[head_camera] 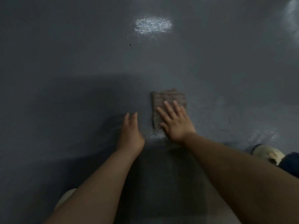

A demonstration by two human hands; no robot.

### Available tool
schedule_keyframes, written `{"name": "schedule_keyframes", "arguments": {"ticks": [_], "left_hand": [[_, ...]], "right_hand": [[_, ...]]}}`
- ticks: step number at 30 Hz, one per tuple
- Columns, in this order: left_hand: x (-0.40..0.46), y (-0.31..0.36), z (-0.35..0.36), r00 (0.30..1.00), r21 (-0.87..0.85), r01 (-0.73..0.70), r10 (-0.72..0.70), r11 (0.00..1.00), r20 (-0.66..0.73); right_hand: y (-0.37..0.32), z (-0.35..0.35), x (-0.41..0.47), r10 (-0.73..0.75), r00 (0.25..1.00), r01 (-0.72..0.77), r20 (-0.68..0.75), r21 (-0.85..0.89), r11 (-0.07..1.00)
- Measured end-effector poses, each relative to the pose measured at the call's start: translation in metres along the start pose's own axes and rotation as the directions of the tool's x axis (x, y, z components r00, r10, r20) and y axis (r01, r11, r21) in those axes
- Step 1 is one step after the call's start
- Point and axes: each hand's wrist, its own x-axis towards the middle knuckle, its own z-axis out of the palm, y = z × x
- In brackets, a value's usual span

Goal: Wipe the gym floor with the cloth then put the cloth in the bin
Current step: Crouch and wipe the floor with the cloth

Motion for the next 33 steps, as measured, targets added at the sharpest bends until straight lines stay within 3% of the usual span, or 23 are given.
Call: {"name": "schedule_keyframes", "arguments": {"ticks": [3,5,7,11,15,18,21,24,26,30,32,33], "left_hand": [[0.004,0.007,0.002,1.000,0.010,-0.001,0.001,1.000,-0.005],[0.006,0.011,0.002,1.000,0.031,0.007,-0.006,1.000,-0.012],[0.008,0.017,0.004,1.000,0.056,0.022,-0.021,0.998,-0.020],[0.009,0.041,0.013,0.998,0.082,0.061,-0.059,0.995,-0.018],[0.014,0.064,0.033,1.000,0.140,0.006,-0.006,0.990,-0.001],[0.018,0.078,0.051,0.999,0.188,-0.031,0.026,0.982,0.032],[0.020,0.096,0.065,0.997,0.227,-0.030,0.013,0.973,0.079],[0.021,0.113,0.078,0.995,0.270,-0.036,0.010,0.962,0.097],[0.022,0.125,0.087,0.995,0.292,-0.052,0.026,0.955,0.091],[0.019,0.152,0.105,0.992,0.302,-0.084,0.051,0.949,0.117],[0.018,0.164,0.115,0.989,0.322,-0.117,0.080,0.940,0.128],[0.017,0.168,0.120,0.985,0.335,-0.140,0.098,0.932,0.141]], "right_hand": [[0.030,-0.001,-0.007,0.260,0.965,-0.260,0.012,0.068,0.963],[0.015,-0.003,-0.007,0.316,0.948,-0.317,0.034,0.150,0.936],[-0.015,0.003,-0.010,0.237,0.971,-0.240,0.038,0.168,0.956],[-0.042,0.014,-0.026,-0.109,0.990,0.103,0.086,0.075,0.992],[0.015,0.018,-0.018,-0.169,0.985,0.169,-0.033,-0.007,0.986],[0.080,0.014,-0.021,0.138,0.983,-0.128,-0.123,0.083,0.988],[0.138,0.017,-0.034,0.386,0.922,-0.376,-0.037,0.161,0.913],[0.132,0.014,-0.037,0.491,0.871,-0.475,-0.002,0.252,0.843],[0.104,0.019,-0.039,0.423,0.906,-0.405,-0.010,0.268,0.874],[0.098,0.024,-0.051,0.113,0.992,-0.105,-0.051,0.141,0.984],[0.127,0.024,-0.048,0.065,0.995,-0.058,-0.077,0.093,0.994],[0.143,0.024,-0.048,0.113,0.990,-0.104,-0.086,0.100,0.989]]}}
